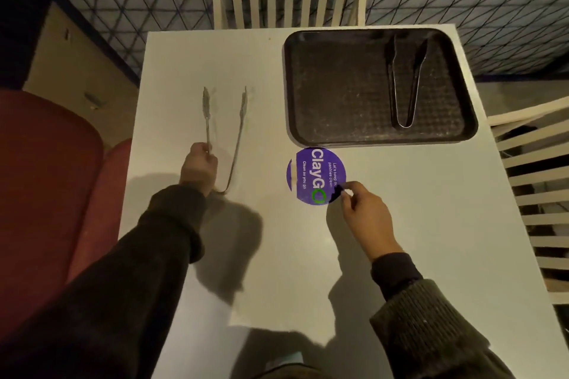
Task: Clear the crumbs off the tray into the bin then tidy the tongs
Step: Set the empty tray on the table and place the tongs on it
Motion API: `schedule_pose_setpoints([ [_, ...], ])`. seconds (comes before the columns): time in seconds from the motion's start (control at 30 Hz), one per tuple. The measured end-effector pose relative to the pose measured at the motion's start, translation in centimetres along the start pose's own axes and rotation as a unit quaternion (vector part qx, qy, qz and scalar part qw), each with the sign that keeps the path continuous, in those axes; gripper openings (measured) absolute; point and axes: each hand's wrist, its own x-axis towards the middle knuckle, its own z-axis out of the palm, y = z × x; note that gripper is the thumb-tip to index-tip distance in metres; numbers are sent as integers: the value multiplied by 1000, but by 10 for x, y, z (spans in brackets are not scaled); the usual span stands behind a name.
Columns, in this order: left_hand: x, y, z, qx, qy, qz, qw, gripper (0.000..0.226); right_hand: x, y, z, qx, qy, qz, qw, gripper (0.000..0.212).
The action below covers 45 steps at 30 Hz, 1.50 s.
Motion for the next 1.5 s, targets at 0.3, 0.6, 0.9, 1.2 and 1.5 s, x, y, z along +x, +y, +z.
schedule_pose_setpoints([
  [0.3, -21, 94, 57, -129, 5, -4, 992, 40, -2, 36, -44, -8, 50, 41, 998, 24],
  [0.6, 11, 195, 153, -48, -77, 97, 991, 44, 42, 77, -86, -33, 81, 79, 993, 25],
  [0.9, 38, 198, 199, 21, -66, 104, 992, 36, 142, 87, -113, -6, 151, 89, 985, 14],
  [1.2, 45, 186, 213, 12, -71, 72, 995, 42, 191, 83, -98, 24, 113, 131, 985, 19],
  [1.5, 47, 183, 213, 4, -74, 79, 994, 39, 193, 95, -102, 118, 116, 111, 980, 32],
])
